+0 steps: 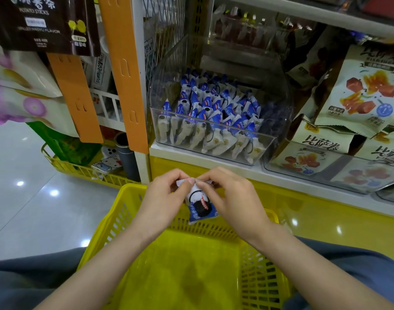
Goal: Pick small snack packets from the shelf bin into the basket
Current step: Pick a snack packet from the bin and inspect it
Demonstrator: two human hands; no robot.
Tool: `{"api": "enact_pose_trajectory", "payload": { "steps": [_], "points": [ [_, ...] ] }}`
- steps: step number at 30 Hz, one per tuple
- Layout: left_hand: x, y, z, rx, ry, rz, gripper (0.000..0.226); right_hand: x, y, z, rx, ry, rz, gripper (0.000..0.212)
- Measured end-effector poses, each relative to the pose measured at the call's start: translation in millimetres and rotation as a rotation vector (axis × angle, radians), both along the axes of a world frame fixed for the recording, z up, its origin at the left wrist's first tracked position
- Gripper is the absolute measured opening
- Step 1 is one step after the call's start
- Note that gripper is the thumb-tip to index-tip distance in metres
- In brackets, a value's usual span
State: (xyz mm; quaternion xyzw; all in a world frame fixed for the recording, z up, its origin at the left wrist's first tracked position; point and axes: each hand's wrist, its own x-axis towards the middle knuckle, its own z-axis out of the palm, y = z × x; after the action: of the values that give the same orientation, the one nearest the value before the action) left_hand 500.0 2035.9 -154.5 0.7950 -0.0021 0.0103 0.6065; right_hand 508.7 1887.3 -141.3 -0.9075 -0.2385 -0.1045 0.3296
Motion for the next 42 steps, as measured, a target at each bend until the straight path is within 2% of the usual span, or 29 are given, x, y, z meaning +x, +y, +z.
{"api": "enact_pose_trajectory", "payload": {
  "steps": [3, 6, 10, 13, 16, 22, 24, 30, 32, 37, 40, 42],
  "points": [
    [1, -1, 4, -0.153, 0.121, -0.027, 0.002, 1, 0, -2, 0.131, 0.070, -0.079, 0.008],
    [2, -2, 3, -0.143, 0.210, -0.031, 0.021, 8, 0, -1, 0.370, 0.237, -0.212, 0.008],
    [2, 0, 2, -0.150, 0.216, 0.031, 0.016, 12, -1, 7, 0.709, 0.515, -0.246, 0.009],
    [5, 5, 2, -0.312, 0.220, 0.121, 0.017, 10, -1, 13, 0.754, 0.627, -0.207, 0.003],
    [8, 11, 6, -0.504, 0.245, 0.184, 0.025, 7, 1, 17, 0.692, 0.700, -0.149, 0.016],
    [4, 12, 16, -0.797, 0.220, 0.029, 0.043, 2, 13, 21, 0.842, 0.757, -0.124, 0.023],
    [5, 16, 20, -0.801, 0.169, 0.043, 0.043, 3, 17, 25, 0.781, 0.688, -0.082, 0.021],
    [17, 40, 34, -0.832, 0.048, 0.180, 0.032, 64, 25, 68, 0.439, 0.166, -0.058, 0.016],
    [20, 44, 35, -0.828, 0.054, 0.205, 0.029, 101, 37, 79, 0.328, 0.067, -0.087, 0.016],
    [23, 51, 39, -0.801, 0.028, 0.245, 0.023, 178, 69, 77, 0.005, 0.112, -0.121, 0.035],
    [24, 56, 42, -0.790, 0.014, 0.254, 0.019, 204, 82, 70, -0.280, 0.195, -0.181, 0.028],
    [24, 59, 43, -0.794, 0.017, 0.260, 0.019, 214, 85, 65, -0.448, 0.252, -0.248, 0.037]
  ]
}}
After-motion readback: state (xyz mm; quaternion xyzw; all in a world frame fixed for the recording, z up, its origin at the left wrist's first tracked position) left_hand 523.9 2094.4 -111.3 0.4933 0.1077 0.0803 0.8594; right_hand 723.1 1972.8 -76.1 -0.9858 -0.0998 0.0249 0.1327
